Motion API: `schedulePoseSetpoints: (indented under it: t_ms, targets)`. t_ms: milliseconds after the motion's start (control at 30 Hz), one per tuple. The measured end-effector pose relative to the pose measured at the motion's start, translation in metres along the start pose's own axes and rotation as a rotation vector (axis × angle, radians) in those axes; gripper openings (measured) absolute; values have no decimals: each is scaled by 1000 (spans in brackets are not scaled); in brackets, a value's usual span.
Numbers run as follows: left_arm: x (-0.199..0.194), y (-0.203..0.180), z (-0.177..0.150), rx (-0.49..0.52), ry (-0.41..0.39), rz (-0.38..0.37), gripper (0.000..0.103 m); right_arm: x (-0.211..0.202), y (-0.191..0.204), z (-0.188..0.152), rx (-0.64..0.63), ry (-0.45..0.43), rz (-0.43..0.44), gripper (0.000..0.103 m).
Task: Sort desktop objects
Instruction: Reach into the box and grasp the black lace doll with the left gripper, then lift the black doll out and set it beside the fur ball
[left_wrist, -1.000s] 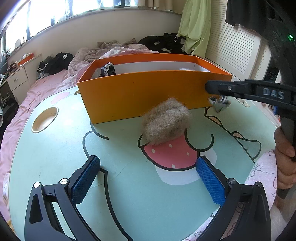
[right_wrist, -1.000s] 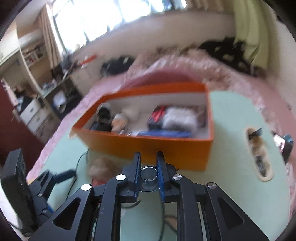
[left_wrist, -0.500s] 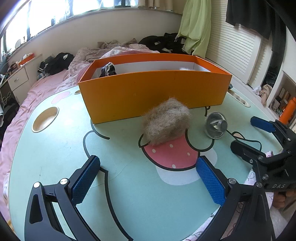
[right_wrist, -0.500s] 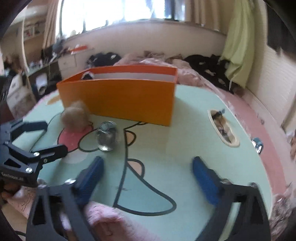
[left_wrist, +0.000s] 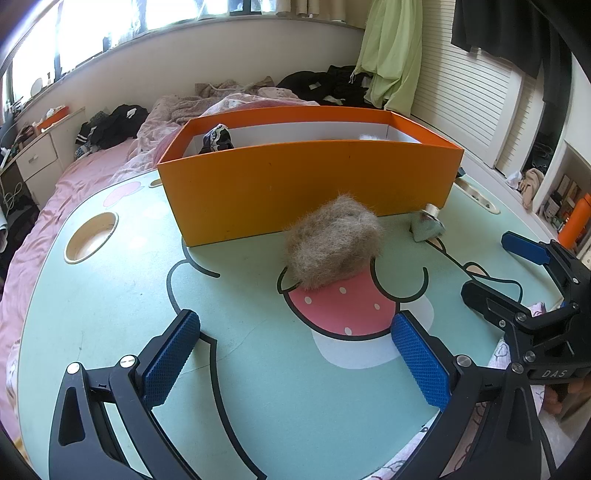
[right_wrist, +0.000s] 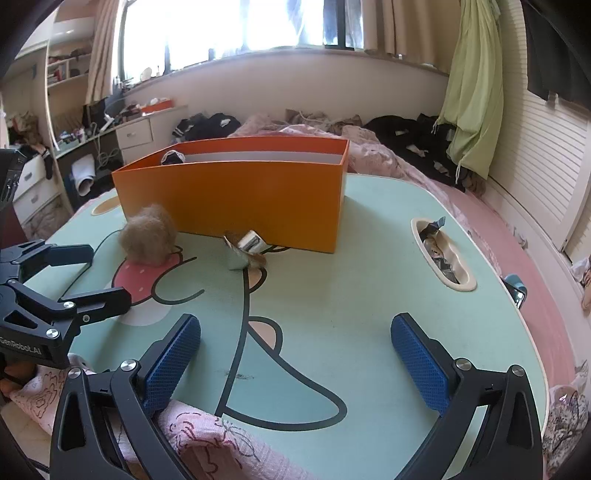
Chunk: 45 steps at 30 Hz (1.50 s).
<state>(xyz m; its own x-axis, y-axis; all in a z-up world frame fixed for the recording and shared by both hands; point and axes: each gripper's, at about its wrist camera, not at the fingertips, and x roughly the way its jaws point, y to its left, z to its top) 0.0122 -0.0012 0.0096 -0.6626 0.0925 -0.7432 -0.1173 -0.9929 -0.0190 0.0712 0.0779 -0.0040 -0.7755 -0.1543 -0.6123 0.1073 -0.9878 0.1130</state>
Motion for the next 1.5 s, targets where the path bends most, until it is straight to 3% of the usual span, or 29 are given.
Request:
schedulePoseSetpoints:
  t_ms: [167, 267, 367, 533, 567, 700, 833, 967, 1167, 1300, 1367, 1500]
  targets:
    - [-14, 12, 6, -28, -39, -10, 103, 0, -2, 3, 10, -8, -12, 103]
    - [-46, 19, 42, -4, -153, 37, 100, 0, -3, 4, 12, -6, -22, 103]
    - [-60, 25, 88, 30, -181, 76, 91, 0, -3, 5, 11, -7, -21, 103]
    - [-6, 45, 142, 1, 37, 95, 45, -1, -2, 5, 12, -10, -21, 103]
    - [10, 47, 149, 2, 86, 91, 44, -1, -2, 5, 12, -10, -20, 103]
    - [49, 45, 150, 32, 155, 142, 43, -1, -1, 5, 13, -11, -20, 103]
    - [74, 45, 149, 25, 206, 187, 19, -1, -1, 5, 13, -11, -20, 103]
    - [74, 42, 148, 47, 186, 175, 12, -1, 0, 5, 13, -11, -21, 103]
    - [-3, 43, 154, 23, -49, 86, 10, -1, 0, 5, 18, -12, -24, 103]
    - [-76, 33, 147, 22, -192, -44, 10, -1, 0, 5, 18, -12, -24, 103]
    - [-89, 24, 139, 43, -198, -105, 10, -1, 0, 5, 18, -12, -24, 103]
    - [-76, -1, 117, 54, -110, -253, 10, -1, 0, 5, 18, -12, -24, 103]
